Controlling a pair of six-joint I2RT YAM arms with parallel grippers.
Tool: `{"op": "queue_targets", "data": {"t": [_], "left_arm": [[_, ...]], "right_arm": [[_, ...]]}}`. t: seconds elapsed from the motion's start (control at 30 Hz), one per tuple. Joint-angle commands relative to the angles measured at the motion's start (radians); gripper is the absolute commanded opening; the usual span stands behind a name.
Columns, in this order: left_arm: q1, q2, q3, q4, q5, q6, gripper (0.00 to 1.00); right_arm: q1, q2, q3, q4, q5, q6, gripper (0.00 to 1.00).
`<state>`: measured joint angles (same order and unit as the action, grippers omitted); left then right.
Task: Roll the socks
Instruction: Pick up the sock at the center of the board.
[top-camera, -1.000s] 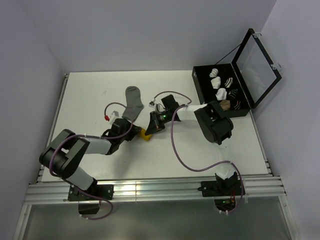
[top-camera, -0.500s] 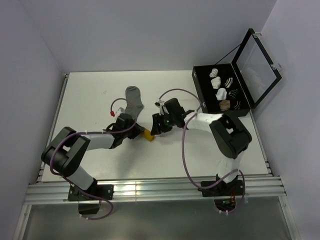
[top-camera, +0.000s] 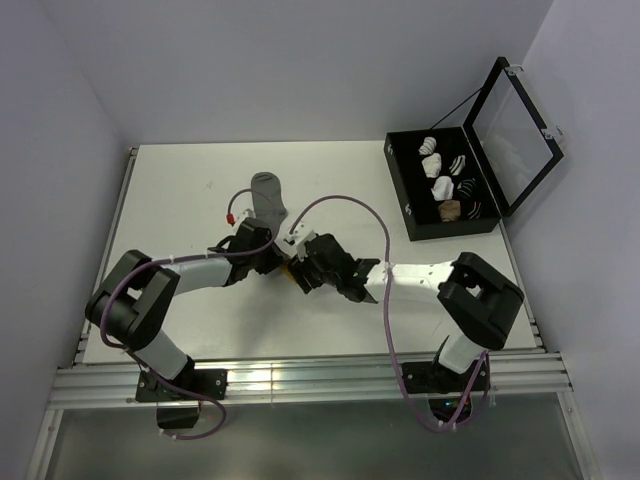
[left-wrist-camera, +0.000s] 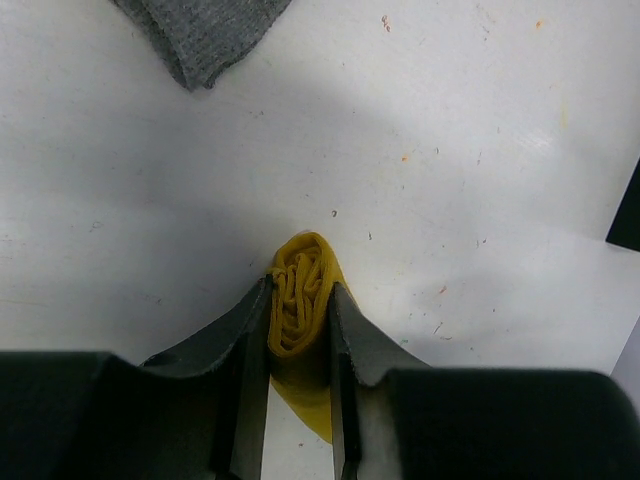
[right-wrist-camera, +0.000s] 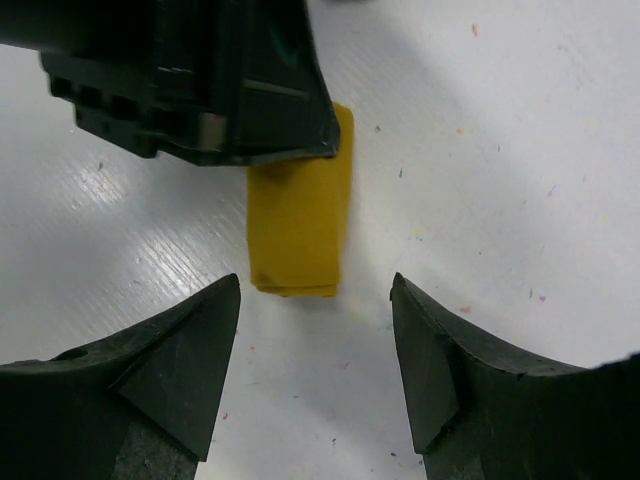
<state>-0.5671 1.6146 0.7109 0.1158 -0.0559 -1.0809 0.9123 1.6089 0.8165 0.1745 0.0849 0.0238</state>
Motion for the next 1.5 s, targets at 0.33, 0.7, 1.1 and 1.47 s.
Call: {"op": "queue_targets", "data": {"t": [0.33,0.7,1.1,1.47], "left_arm": [[0.001,0.051,0.025,-0.113,0.031,0.065,0.00],[0.001,0.062,0.039,-0.113,0.047,0.073,0.00],[0.001,0.064,0.044,-0.113,0.080,0.078,0.00],[0.024,-0.090,0.051,-0.197,0.010,0.053,0.38]], "right_arm": [[0.114,0.120,0.082,0.080,0.165,-0.145,0.70],[0.125,0.221,0.105,0.088,0.176,-0.151,0.67],[0.131,0.253,0.131,0.063,0.177,-0.159,0.43],[0.116,0.186,0.102,-0.022,0.154,-0.107,0.00]]}}
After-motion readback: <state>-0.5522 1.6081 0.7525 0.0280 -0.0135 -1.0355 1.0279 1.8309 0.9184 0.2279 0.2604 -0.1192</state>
